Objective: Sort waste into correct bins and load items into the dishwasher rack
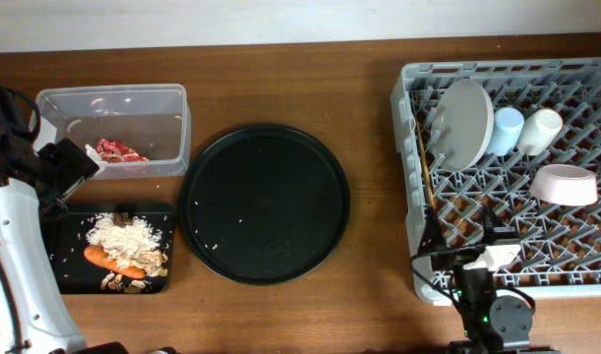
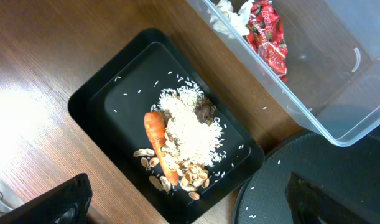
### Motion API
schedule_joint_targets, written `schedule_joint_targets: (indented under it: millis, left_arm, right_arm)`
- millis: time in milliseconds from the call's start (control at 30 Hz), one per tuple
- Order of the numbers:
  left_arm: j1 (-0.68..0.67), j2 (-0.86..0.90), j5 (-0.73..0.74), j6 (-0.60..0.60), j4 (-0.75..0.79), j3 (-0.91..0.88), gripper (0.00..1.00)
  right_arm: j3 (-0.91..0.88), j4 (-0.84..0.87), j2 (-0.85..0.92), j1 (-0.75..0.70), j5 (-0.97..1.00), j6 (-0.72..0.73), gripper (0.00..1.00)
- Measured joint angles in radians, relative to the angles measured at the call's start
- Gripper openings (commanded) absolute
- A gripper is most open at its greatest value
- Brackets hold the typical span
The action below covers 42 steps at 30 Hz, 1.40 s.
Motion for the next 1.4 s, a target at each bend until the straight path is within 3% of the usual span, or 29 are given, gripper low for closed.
schedule_joint_targets:
  millis: [133, 500, 1133, 1233, 1333, 1400]
  left_arm:
    - [0.000, 0.000, 0.000, 0.000, 0.000, 0.000, 0.99]
    - [0.000, 0.000, 0.000, 0.000, 0.000, 0.000, 0.99]
    - [-0.001, 0.000, -0.053, 0.022, -0.042, -0.001, 0.99]
    - [-0.046, -0.048, 0.036, 0.077, 0.156, -0.060, 0.99]
    - [-0.177, -0.235, 0.204, 0.193, 0.525, -0.286, 0.99]
    - [-0.230, -0.362, 0.241, 0.221, 0.669, -0.446, 0.99]
  right_arm:
    - [-0.001, -0.049, 0.000, -0.026, 0.145, 0.000, 0.99]
    - [-0.001, -0.121, 0.000, -0.058, 0.060, -0.156, 0.99]
    - [-0.001, -0.122, 0.000, -0.058, 0.052, -0.169, 0.99]
    - [-0.001, -0.122, 0.000, -0.058, 0.052, -0.169, 0.99]
    - [-0.001, -0.123, -0.002, -0.058, 0.051, -0.169, 0.99]
    - [0.000, -0.122, -0.003, -0.058, 0.052, -0.169, 0.99]
